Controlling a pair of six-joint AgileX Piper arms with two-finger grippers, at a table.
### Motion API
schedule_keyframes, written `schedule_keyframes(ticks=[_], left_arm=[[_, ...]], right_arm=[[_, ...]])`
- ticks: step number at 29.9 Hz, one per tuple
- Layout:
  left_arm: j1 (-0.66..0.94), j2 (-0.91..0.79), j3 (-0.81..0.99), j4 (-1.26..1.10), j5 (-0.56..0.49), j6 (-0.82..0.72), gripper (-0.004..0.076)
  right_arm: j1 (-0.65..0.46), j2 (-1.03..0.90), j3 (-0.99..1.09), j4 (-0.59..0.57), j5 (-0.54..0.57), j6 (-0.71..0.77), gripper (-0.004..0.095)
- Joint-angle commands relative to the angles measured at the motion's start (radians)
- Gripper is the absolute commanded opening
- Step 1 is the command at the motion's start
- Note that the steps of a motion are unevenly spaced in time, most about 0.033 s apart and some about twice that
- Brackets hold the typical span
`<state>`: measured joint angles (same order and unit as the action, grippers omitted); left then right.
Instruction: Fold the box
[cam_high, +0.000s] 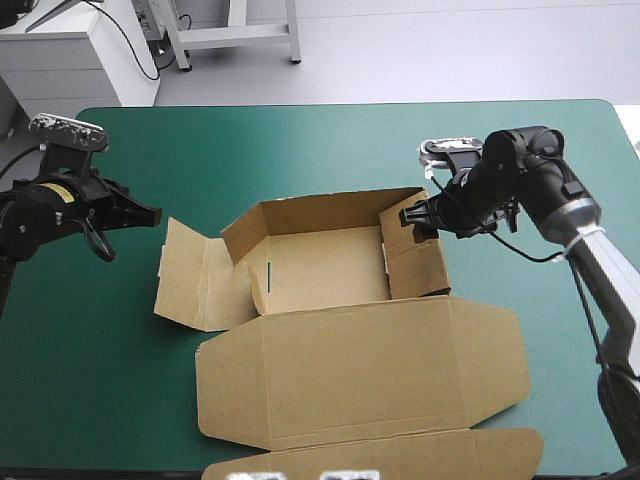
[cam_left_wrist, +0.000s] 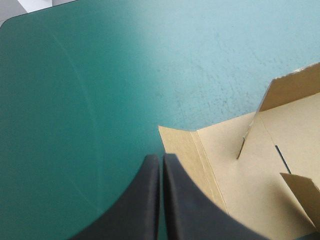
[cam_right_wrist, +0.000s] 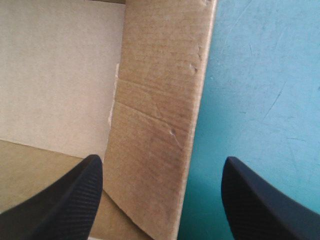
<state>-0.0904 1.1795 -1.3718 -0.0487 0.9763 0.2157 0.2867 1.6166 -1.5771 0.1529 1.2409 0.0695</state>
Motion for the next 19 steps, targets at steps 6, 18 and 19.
schedule_keyframes(ticks=[6, 18, 19], left_arm=[[0.0, -0.021, -0.031, -0.007, -0.058, -0.01, 0.0008], [0.0, -0.021, -0.031, -0.008, -0.055, -0.01, 0.0008], [0.0, -0.021, -0.031, -0.008, -0.055, -0.01, 0.0008]], right_arm=[[0.001, 0.071, -0.02, -0.005, 0.006, -0.004, 0.063], [0.001, 0.142, -0.02, -0.005, 0.002, -0.004, 0.063], [0.001, 0.146, -0.02, -0.005, 0.002, -0.004, 0.0629]])
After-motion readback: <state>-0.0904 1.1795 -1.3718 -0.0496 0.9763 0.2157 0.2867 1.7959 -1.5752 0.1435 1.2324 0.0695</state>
